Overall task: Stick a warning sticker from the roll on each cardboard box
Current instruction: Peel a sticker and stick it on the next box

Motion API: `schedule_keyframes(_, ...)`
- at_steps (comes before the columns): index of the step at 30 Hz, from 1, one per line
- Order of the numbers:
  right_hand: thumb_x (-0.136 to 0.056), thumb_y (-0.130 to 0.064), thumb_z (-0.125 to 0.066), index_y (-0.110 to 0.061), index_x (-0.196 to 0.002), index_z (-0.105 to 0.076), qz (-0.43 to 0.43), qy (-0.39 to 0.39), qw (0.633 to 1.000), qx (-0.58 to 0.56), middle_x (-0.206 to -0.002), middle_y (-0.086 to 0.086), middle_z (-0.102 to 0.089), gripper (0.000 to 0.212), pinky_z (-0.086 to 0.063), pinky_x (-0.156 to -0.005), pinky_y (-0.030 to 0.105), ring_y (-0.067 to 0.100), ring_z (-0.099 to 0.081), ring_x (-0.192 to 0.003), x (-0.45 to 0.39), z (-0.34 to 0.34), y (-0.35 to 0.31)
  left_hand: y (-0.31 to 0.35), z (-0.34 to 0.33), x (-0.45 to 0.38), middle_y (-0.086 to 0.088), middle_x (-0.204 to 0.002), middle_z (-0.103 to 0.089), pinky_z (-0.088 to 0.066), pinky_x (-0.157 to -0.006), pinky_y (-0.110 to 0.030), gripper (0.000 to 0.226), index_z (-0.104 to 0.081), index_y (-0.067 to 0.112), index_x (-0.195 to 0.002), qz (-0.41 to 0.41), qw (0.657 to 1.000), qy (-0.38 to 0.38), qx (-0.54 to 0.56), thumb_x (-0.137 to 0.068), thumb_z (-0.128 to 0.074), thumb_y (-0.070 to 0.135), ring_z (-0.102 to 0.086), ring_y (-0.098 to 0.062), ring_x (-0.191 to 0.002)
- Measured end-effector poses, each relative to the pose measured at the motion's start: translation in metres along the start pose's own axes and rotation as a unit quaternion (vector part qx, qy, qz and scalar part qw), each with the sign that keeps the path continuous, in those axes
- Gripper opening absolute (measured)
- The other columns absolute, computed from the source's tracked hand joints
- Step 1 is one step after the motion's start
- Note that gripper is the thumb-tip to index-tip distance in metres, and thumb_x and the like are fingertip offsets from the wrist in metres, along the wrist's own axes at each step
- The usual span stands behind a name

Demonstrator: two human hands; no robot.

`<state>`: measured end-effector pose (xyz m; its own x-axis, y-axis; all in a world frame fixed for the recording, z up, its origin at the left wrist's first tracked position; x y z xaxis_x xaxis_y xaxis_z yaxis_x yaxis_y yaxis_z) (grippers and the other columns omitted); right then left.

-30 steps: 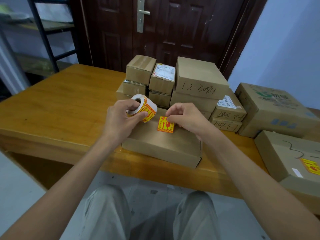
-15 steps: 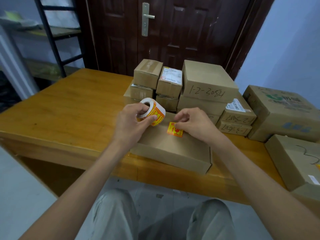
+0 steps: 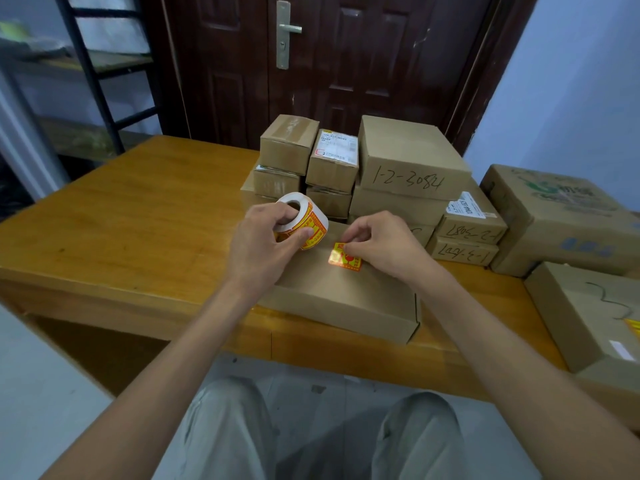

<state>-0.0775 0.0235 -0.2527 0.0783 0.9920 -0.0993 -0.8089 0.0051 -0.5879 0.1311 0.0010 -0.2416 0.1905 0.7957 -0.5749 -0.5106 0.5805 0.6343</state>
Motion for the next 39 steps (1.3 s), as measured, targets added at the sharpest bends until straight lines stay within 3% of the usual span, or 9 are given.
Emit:
schedule_keyframes(9,-0.092,-0.019,-0.079,-0.019,-0.106,-0.081,0.001,0.006,1.0,0.01,-0.094,-0.003,-0.075,0.013,-0.063,-0.08,0.028,0.008,-0.071,-0.088,0.003,0.0,-0.002,-0.001,-0.003,0.0,-0.001,-0.116,-0.073,-0.057,-0.085,-0.033,0.028,-0.075,0.016,-0.11,-0.003,1.0,0.001,-0.004,-0.089,-0.081,0.033,-0.059,-0.014,-0.111)
schedule_keyframes(16,-0.092,-0.019,-0.079,-0.02,-0.103,-0.082,0.019,0.007,1.0,0.005,-0.085,-0.01,-0.071,0.011,-0.046,-0.058,0.007,0.001,-0.066,-0.077,0.004,0.002,-0.003,-0.002,-0.004,0.0,-0.001,-0.117,-0.073,-0.056,-0.086,-0.031,0.028,-0.075,0.017,-0.111,-0.004,1.0,-0.001,-0.009,-0.09,-0.08,0.035,-0.06,-0.015,-0.113)
schedule_keyframes(19,-0.094,-0.021,-0.078,-0.022,-0.101,-0.082,0.021,0.015,1.0,-0.017,-0.085,-0.014,-0.07,0.008,-0.043,-0.057,0.005,-0.001,-0.065,-0.078,0.004,0.004,0.0,-0.001,-0.004,-0.001,-0.001,-0.116,-0.074,-0.055,-0.085,-0.029,0.029,-0.075,0.017,-0.111,-0.006,1.0,0.001,-0.012,-0.09,-0.08,0.036,-0.061,-0.015,-0.112)
schedule_keyframes(26,-0.094,-0.018,-0.079,-0.023,-0.1,-0.083,0.023,0.016,0.998,-0.053,-0.088,-0.011,-0.073,0.009,-0.047,-0.07,0.015,0.001,-0.066,-0.084,0.002,0.003,0.005,-0.002,-0.006,0.0,-0.002,-0.118,-0.073,-0.059,-0.086,-0.032,0.032,-0.074,0.016,-0.113,-0.004,1.0,0.003,-0.014,-0.09,-0.079,0.037,-0.062,-0.016,-0.113)
schedule_keyframes(32,-0.095,-0.019,-0.079,-0.024,-0.104,-0.081,0.065,0.025,0.989,-0.127,-0.095,-0.005,-0.078,0.011,-0.061,-0.082,0.03,0.009,-0.073,-0.09,0.008,0.002,0.006,0.001,-0.006,0.0,-0.003,-0.119,-0.073,-0.058,-0.087,-0.033,0.032,-0.074,0.015,-0.114,-0.003,1.0,0.001,-0.016,-0.091,-0.079,0.036,-0.062,-0.017,-0.113)
schedule_keyframes(36,-0.095,-0.018,-0.079,-0.026,-0.107,-0.077,0.066,0.029,0.987,-0.142,-0.094,-0.004,-0.075,0.015,-0.061,-0.08,0.031,0.01,-0.071,-0.089,0.009,0.002,0.007,0.002,-0.008,0.0,-0.004,-0.12,-0.072,-0.057,-0.087,-0.032,0.03,-0.073,0.016,-0.114,-0.003,1.0,-0.004,-0.022,-0.091,-0.079,0.035,-0.061,-0.017,-0.115)
schedule_keyframes(39,-0.093,-0.019,-0.081,-0.026,-0.104,-0.077,0.05,0.052,0.992,-0.1,-0.088,-0.008,-0.073,0.014,-0.055,-0.072,0.029,0.003,-0.064,-0.076,0.005,0.004,0.014,0.001,-0.008,0.0,-0.002,-0.117,-0.073,-0.056,-0.084,-0.032,0.027,-0.073,0.017,-0.111,-0.005,1.0,-0.003,-0.018,-0.091,-0.079,0.035,-0.06,-0.017,-0.113)
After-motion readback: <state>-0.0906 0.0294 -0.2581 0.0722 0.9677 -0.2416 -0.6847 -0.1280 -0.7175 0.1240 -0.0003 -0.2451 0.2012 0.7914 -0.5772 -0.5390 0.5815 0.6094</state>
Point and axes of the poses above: each hand's wrist, its own x-axis away from the middle knuckle, its own z-axis out of the back of the hand, y = z × x, the point moved 10 cm from there along -x, towards the middle knuckle
